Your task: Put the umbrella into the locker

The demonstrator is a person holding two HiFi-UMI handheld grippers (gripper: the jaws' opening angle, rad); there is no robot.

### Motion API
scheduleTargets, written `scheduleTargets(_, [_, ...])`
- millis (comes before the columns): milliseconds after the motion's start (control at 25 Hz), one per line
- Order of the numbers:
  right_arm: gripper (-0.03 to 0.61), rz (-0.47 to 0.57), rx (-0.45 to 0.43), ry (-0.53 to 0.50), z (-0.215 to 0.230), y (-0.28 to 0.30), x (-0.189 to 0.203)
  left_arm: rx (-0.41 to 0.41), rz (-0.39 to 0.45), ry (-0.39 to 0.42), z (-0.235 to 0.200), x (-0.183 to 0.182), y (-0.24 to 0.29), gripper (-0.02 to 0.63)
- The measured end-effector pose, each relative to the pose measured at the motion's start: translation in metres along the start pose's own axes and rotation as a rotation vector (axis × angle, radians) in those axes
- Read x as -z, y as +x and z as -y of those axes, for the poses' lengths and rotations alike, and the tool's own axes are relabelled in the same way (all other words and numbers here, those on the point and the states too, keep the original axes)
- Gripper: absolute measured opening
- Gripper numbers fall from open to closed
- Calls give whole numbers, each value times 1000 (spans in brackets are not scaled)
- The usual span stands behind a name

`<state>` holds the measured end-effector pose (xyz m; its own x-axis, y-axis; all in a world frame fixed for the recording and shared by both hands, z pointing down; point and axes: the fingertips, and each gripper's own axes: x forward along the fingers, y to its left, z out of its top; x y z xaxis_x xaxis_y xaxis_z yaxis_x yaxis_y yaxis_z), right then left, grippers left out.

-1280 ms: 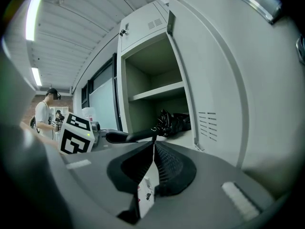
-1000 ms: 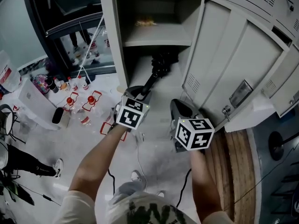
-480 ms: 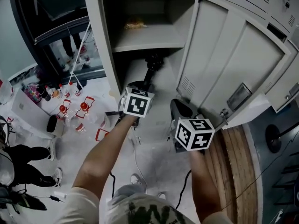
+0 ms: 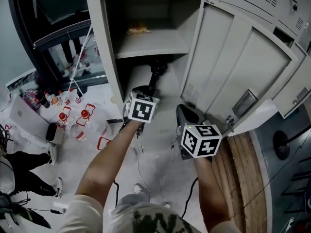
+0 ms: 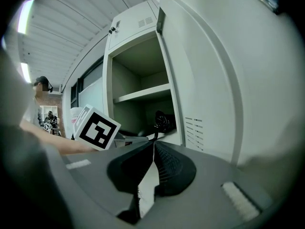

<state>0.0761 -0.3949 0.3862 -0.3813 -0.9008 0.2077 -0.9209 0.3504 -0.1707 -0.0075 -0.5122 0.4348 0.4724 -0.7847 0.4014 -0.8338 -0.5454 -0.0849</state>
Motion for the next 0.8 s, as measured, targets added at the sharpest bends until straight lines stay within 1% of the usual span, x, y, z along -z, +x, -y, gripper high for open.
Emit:
scheduleTargets(120, [-2, 3, -11, -6, -3, -6, -4, -12, 23, -5, 1, -3, -13, 132])
scheduleTargets(280, [-2, 7, -34, -21, -9, -17, -9, -27, 54, -32, 6, -5, -41, 132])
scheduleTargets(480, [-2, 1, -58, -54, -18, -34, -13, -40, 135, -55, 17, -17, -92, 130])
scheduleTargets(560, [-2, 1, -82, -72, -25, -40, -13, -59, 160, -60, 18, -18, -114, 109])
scheduleTargets(720, [-9, 16, -119, -104, -35, -56, -17, -82, 186, -64, 24, -15, -152, 109])
scheduleTargets(800, [-9, 21, -133, -115, -39, -63, -17, -76, 194, -76, 30, -11, -170, 95])
